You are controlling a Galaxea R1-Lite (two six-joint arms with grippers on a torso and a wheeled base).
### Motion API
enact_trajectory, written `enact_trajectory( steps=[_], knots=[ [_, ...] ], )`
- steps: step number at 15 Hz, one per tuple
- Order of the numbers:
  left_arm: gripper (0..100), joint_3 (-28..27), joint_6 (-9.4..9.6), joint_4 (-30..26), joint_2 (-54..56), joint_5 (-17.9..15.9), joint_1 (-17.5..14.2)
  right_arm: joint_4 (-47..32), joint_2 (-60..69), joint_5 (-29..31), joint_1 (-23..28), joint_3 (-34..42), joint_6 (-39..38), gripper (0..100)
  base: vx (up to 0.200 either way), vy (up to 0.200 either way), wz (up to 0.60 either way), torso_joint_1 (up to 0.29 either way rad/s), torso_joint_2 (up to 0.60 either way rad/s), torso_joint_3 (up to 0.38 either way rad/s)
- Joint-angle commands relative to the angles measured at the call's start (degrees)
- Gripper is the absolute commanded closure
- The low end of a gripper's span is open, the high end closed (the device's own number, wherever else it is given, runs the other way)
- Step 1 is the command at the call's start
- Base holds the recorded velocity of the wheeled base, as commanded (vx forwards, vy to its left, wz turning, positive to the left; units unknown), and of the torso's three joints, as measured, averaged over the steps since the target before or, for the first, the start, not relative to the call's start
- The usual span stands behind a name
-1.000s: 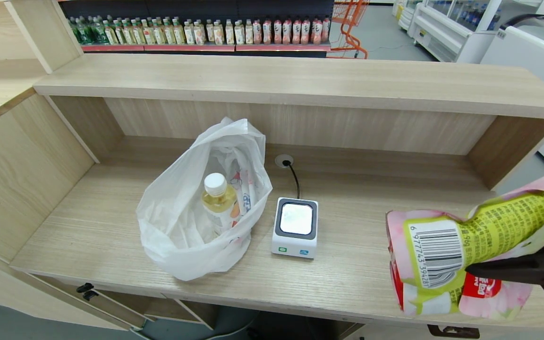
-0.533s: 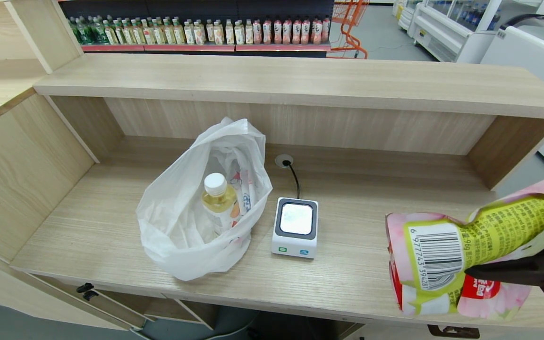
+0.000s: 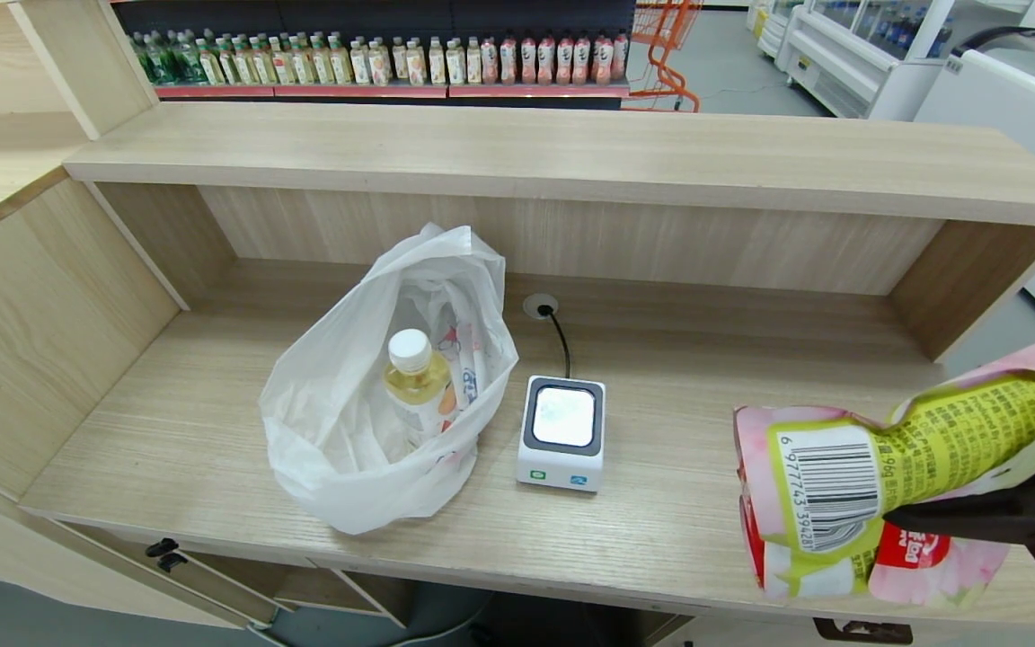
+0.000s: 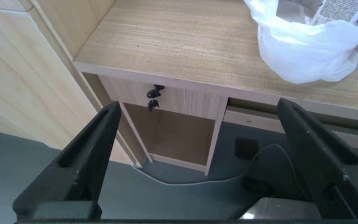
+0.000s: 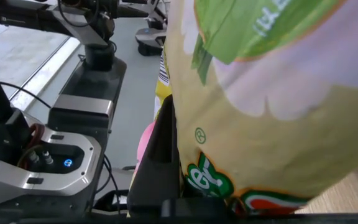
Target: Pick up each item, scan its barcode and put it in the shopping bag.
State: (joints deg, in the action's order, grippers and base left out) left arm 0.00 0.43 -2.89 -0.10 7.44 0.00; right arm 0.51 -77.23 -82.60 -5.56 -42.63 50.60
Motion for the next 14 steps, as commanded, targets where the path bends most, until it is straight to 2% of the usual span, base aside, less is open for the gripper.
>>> enact_trajectory(
  steps=[1, 4, 6, 8, 9, 10, 11, 13, 14],
  knots=[
    [0, 0.00, 0.01, -0.01, 0.01, 0.03, 0.00, 0.02, -0.20, -0.01, 0.02, 0.00, 0.02, 100, 0.000, 0.000, 0.00, 0.000, 0.00, 0.000],
    [0, 0.00, 0.01, -0.01, 0.01, 0.03, 0.00, 0.28, -0.29, 0.87, 0.55, -0.08, 1.43, 100, 0.000, 0.000, 0.00, 0.000, 0.00, 0.000],
    [0, 0.00, 0.01, -0.01, 0.01, 0.03, 0.00, 0.54, -0.73, 5.26, 2.22, -0.17, 6.17, 100, 0.000, 0.000, 0.00, 0.000, 0.00, 0.000],
    [0, 0.00, 0.01, -0.01, 0.01, 0.03, 0.00, 3.09, -2.14, 19.41, 7.23, -0.96, 19.27, 100, 0.000, 0.000, 0.00, 0.000, 0.00, 0.000],
    [0, 0.00, 0.01, -0.01, 0.01, -0.05, 0.00, 4.23, -1.52, 24.16, 8.72, -1.23, 24.10, 100, 0.000, 0.000, 0.00, 0.000, 0.00, 0.000],
    [0, 0.00, 0.01, -0.01, 0.01, -0.05, 0.00, 4.67, -1.08, 26.09, 9.16, -1.40, 25.33, 100, 0.000, 0.000, 0.00, 0.000, 0.00, 0.000],
    [0, 0.00, 0.01, -0.01, 0.01, 0.03, 0.00, 6.08, 1.11, 32.95, 9.34, -2.11, 29.55, 100, 0.000, 0.000, 0.00, 0.000, 0.00, 0.000],
    [0, 0.00, 0.01, -0.01, 0.01, 0.03, 0.00, 6.08, 3.31, 36.99, 9.07, -2.11, 31.22, 100, 0.000, 0.000, 0.00, 0.000, 0.00, 0.000],
    [0, 0.00, 0.01, -0.01, 0.01, -0.05, 0.00, 6.08, 4.72, 40.15, 8.64, -1.67, 35.79, 100, 0.000, 0.000, 0.00, 0.000, 0.00, 0.000]
  ],
)
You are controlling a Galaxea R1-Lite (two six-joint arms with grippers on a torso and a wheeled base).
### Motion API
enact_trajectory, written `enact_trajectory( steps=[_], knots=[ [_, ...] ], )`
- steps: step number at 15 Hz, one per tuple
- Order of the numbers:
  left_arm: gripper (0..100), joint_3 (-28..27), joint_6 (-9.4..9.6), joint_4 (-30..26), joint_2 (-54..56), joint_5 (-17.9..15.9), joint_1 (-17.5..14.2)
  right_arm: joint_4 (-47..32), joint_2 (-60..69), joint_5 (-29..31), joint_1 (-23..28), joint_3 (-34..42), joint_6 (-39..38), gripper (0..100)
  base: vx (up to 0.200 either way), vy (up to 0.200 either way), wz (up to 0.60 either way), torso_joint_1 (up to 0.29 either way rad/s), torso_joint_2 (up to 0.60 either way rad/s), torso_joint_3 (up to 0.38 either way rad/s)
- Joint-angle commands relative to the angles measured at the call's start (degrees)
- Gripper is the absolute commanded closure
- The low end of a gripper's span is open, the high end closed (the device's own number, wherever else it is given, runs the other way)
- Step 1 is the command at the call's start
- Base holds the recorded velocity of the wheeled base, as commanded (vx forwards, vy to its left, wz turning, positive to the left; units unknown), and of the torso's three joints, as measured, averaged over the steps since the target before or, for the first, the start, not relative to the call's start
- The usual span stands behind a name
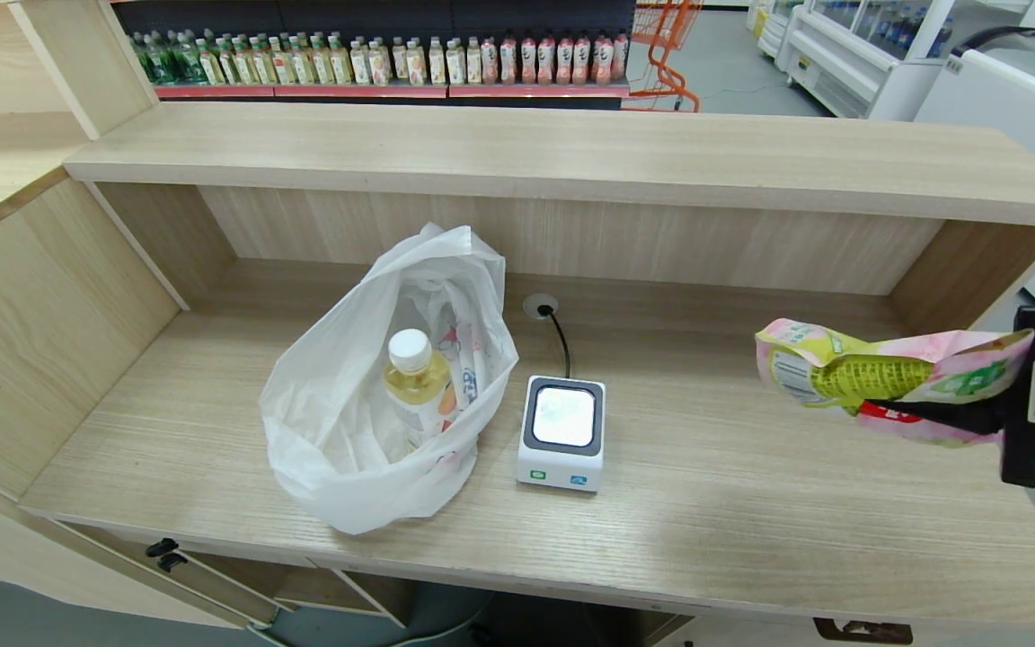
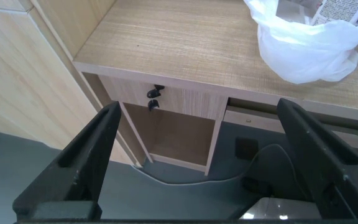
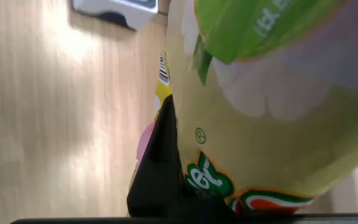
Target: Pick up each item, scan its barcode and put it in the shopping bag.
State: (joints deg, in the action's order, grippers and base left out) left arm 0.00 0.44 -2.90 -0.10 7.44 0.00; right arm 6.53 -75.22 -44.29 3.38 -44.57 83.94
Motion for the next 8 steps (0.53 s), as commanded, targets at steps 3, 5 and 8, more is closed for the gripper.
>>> enact_trajectory(
  steps=[3, 5, 8],
  knots=[
    [0, 0.00, 0.00, 0.00, 0.01, -0.05, 0.00, -0.12, 3.59, 2.98, -0.04, 0.89, 8.43, 100, 0.000, 0.000, 0.00, 0.000, 0.00, 0.000],
    [0, 0.00, 0.00, 0.00, 0.01, 0.03, 0.00, -0.12, 3.15, 2.98, -0.12, 1.06, 10.54, 100, 0.000, 0.000, 0.00, 0.000, 0.00, 0.000],
    [0, 0.00, 0.09, 0.00, 0.01, 0.03, 0.00, -0.12, 2.79, 2.98, -0.12, 1.50, 11.68, 100, 0.000, 0.000, 0.00, 0.000, 0.00, 0.000]
  ],
)
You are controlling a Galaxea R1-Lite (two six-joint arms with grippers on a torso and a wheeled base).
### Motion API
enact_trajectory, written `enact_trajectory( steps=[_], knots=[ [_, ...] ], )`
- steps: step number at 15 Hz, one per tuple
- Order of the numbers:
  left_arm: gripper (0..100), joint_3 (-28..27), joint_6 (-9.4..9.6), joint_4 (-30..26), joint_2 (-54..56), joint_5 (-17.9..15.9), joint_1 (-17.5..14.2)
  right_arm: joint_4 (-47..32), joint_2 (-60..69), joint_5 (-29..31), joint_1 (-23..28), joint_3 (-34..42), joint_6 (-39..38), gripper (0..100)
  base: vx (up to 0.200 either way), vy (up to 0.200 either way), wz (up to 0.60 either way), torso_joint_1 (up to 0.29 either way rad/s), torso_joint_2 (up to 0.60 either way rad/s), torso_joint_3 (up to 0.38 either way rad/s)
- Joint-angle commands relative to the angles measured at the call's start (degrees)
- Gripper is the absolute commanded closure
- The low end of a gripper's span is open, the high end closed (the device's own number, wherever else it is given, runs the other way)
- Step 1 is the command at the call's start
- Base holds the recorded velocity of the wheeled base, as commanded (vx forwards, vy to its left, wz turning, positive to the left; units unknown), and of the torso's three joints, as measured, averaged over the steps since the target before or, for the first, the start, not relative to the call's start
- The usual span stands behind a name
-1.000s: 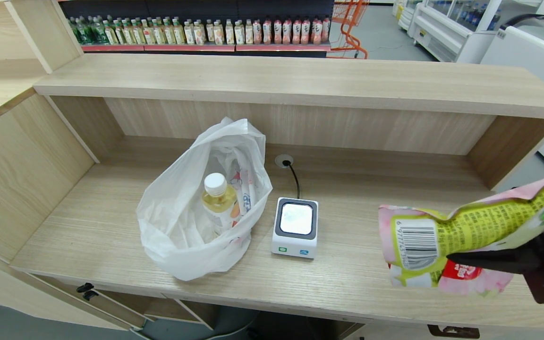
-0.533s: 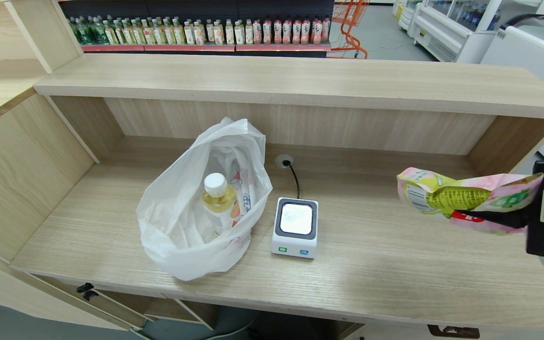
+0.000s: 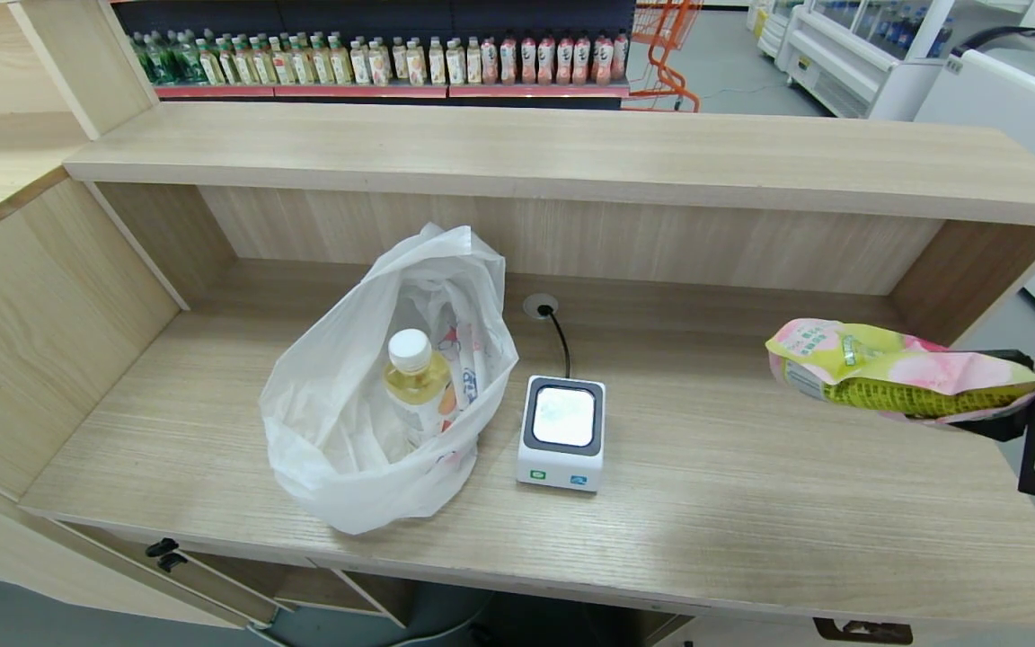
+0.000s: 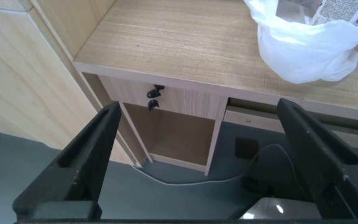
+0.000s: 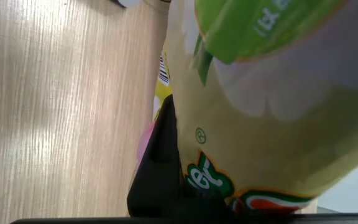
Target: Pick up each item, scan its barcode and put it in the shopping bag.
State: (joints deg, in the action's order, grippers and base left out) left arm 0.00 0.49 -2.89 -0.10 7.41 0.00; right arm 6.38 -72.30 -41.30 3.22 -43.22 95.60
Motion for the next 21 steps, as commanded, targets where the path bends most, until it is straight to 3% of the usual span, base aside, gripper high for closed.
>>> enact_trajectory(
  steps=[1, 8, 15, 21],
  knots=[
    [0, 0.00, 0.04, -0.01, 0.01, 0.06, 0.00, 0.13, 0.14, -0.01, -0.05, 0.50, 0.38, 100, 0.000, 0.000, 0.00, 0.000, 0.00, 0.000],
    [0, 0.00, 0.04, -0.01, 0.01, -0.03, 0.00, -1.81, -0.82, -0.18, -2.69, 0.50, 0.91, 100, 0.000, 0.171, 0.00, 0.000, 0.00, 0.003],
    [0, 0.00, 0.13, -0.01, 0.01, -0.03, 0.00, -1.81, -7.68, -0.09, -1.46, -2.40, 3.54, 100, 0.000, 0.200, 0.00, 0.002, 0.00, 0.002],
    [0, 0.00, 0.30, -0.01, 0.01, -0.03, 0.00, -1.81, -13.22, -0.53, 1.44, -2.93, 6.27, 100, 0.033, 0.000, 0.00, 0.001, 0.00, 0.000]
  ],
)
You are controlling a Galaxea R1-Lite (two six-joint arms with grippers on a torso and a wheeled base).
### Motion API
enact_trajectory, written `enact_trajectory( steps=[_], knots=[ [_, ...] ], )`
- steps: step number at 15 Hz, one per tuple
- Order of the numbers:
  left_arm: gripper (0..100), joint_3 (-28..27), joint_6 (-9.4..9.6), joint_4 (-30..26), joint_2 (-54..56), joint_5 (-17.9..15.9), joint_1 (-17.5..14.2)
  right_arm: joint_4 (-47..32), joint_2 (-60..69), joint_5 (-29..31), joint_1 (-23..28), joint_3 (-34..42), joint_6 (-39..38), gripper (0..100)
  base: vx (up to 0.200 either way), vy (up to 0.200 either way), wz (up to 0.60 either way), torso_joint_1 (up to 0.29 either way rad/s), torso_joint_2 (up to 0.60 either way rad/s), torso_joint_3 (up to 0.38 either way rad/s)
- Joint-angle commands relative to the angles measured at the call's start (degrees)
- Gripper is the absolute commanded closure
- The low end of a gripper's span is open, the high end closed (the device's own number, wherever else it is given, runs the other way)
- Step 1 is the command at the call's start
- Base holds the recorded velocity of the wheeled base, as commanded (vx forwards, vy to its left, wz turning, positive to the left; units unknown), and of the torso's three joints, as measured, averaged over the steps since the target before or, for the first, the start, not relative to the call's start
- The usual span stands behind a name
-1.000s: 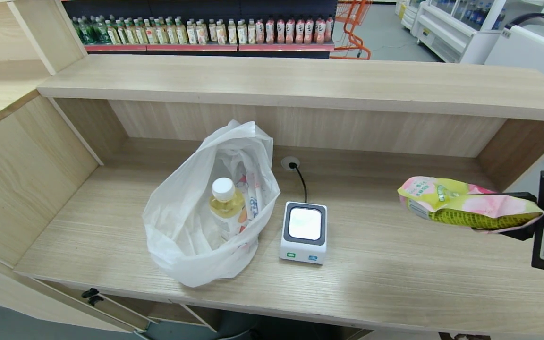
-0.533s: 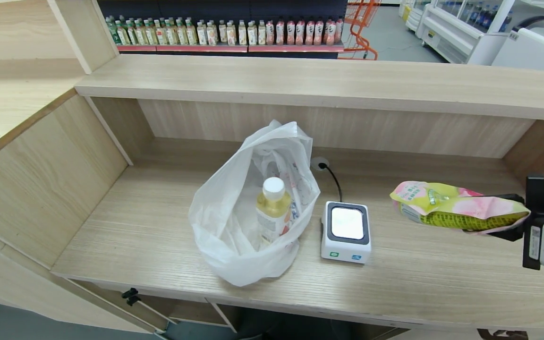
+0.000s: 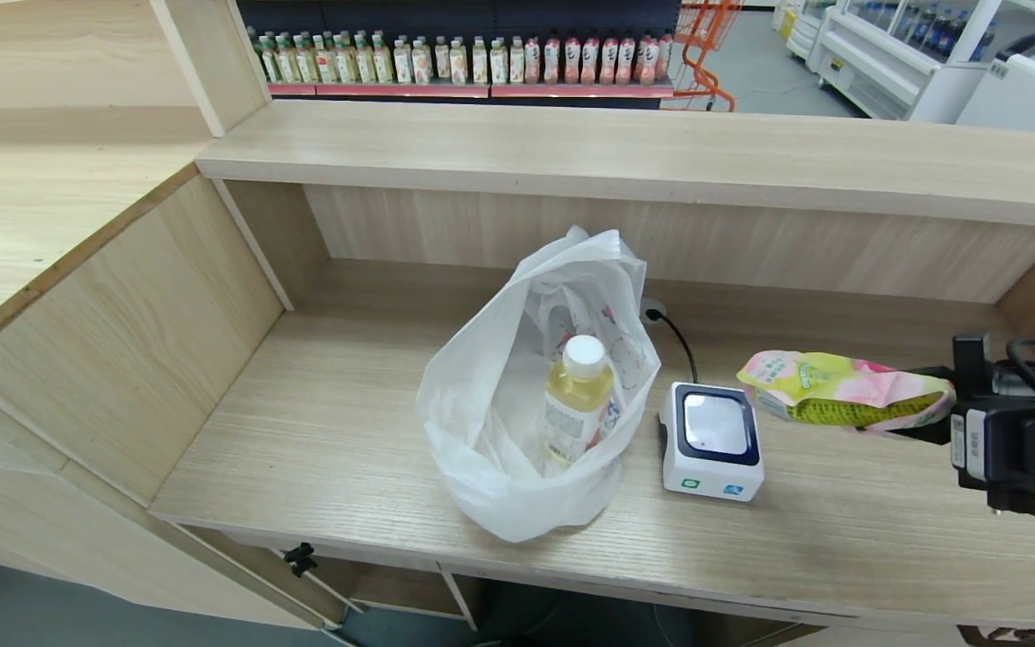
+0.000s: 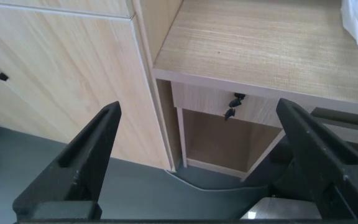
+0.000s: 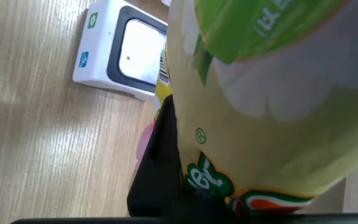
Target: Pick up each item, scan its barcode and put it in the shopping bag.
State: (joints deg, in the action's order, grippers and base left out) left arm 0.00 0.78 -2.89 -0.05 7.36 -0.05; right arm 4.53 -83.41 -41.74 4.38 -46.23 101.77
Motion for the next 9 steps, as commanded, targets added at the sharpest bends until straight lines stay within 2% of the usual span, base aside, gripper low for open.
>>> enact_trajectory(
  steps=[1, 2, 9],
  knots=[
    [0, 0.00, 0.01, -0.01, 0.05, 0.02, 0.05, 0.04, -3.08, -0.10, 0.28, 0.08, 0.63, 100, 0.200, 0.000, 0.00, -0.007, 0.00, 0.007],
    [0, 0.00, -0.16, -0.01, -0.04, 0.02, 0.14, -0.14, -3.96, -0.18, 0.28, 0.26, 1.24, 100, 0.200, 0.000, 0.00, -0.017, -0.01, 0.007],
    [0, 0.00, -0.25, -0.01, -0.04, 0.02, 0.14, -0.23, -8.44, -0.36, -0.33, -0.18, 3.53, 100, 0.000, 0.000, 0.00, 0.000, 0.00, 0.000]
  ],
)
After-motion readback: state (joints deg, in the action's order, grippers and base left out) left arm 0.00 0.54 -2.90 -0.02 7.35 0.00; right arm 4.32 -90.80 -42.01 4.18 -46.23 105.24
